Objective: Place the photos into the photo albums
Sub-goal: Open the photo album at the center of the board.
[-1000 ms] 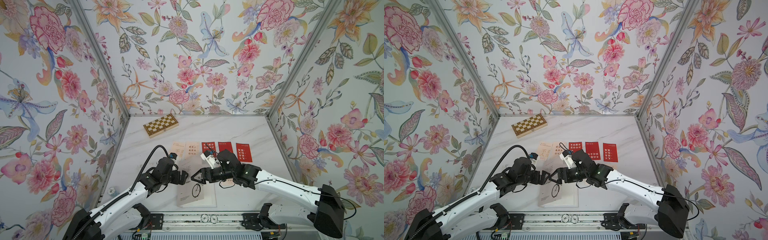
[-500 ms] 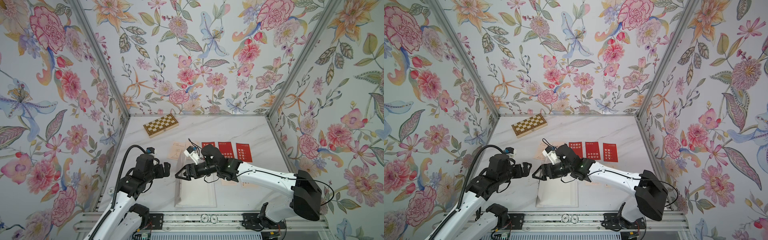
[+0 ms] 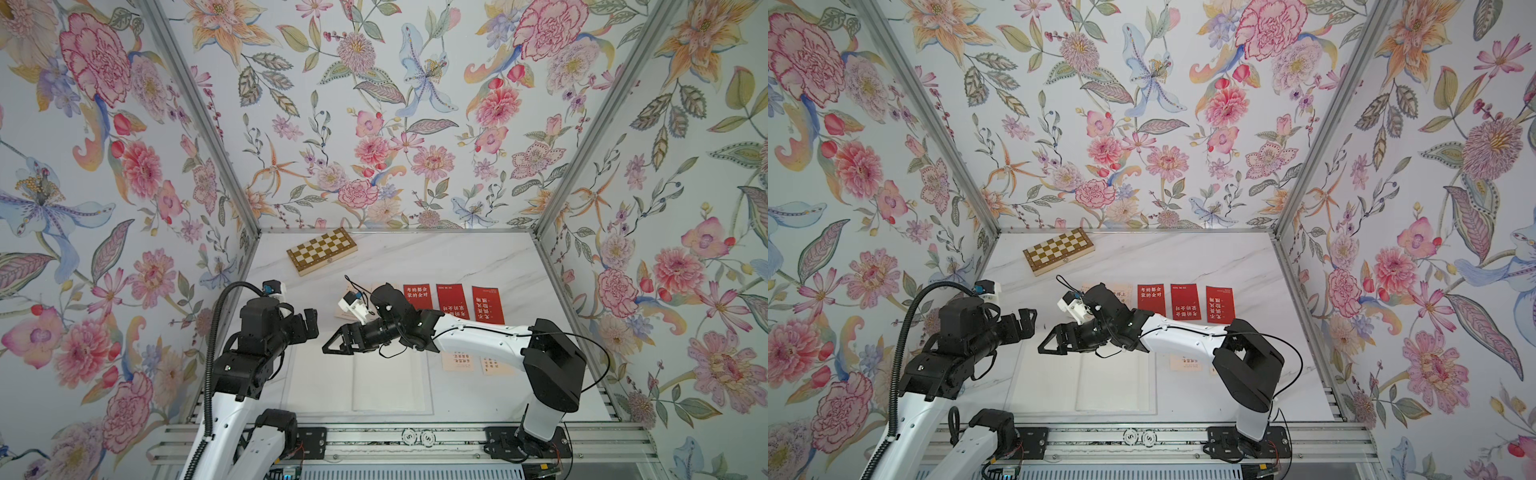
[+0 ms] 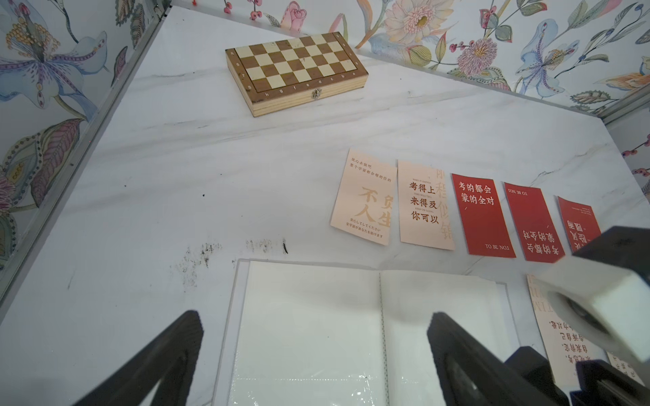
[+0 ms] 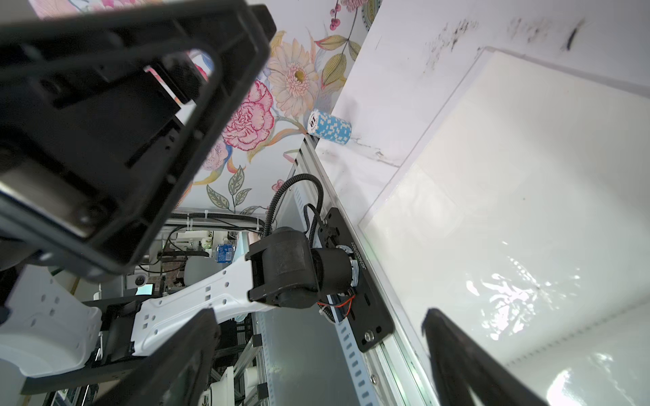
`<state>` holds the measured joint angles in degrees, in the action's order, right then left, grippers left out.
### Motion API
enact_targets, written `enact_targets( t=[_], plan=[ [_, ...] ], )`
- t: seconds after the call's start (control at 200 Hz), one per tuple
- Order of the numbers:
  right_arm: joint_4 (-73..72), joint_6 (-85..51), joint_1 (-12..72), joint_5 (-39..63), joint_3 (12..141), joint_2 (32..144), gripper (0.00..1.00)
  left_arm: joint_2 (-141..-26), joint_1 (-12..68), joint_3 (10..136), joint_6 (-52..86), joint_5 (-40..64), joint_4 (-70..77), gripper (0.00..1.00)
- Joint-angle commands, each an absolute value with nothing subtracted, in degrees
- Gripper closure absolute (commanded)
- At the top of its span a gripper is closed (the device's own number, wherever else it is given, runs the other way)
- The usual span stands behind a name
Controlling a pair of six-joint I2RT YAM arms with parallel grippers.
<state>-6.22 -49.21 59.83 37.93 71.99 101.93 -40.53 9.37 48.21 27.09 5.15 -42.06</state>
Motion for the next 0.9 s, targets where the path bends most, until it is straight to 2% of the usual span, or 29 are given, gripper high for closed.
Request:
enact_targets(
  t=[0.0, 0.23, 0.335, 0.646, 0.836, 0.896],
  plan=[
    [-2.9, -47.1, 57.1, 35.3, 70.6, 98.9, 0.06, -42.4, 9.1, 47.7, 24.2, 8.6, -42.9, 0.04],
    [3.7, -47.6, 51.8, 26.1, 62.0, 93.4, 0.05, -46.4, 13.6, 42.5, 25.8, 9.6, -37.5, 0.12],
    [8.7, -46.1, 50.6, 20.6, 60.3, 90.9, 0.00, -50.2, 18.2, 41.4, 27.1, 8.0, -34.2, 0.13],
    [17.3, -44.3, 49.0, 8.7, 55.6, 86.2, 0.01, -62.6, 28.0, 41.6, 29.4, 6.5, -25.4, 0.19],
    [17.0, -44.4, 46.5, 8.2, 52.3, 83.6, 0.00, -68.8, 29.5, 42.0, 30.1, 7.6, -20.9, 0.29],
    [16.7, -44.3, 45.5, 8.3, 51.8, 83.1, 0.03, -71.0, 29.6, 42.9, 29.8, 8.2, -19.9, 0.32]
  ],
)
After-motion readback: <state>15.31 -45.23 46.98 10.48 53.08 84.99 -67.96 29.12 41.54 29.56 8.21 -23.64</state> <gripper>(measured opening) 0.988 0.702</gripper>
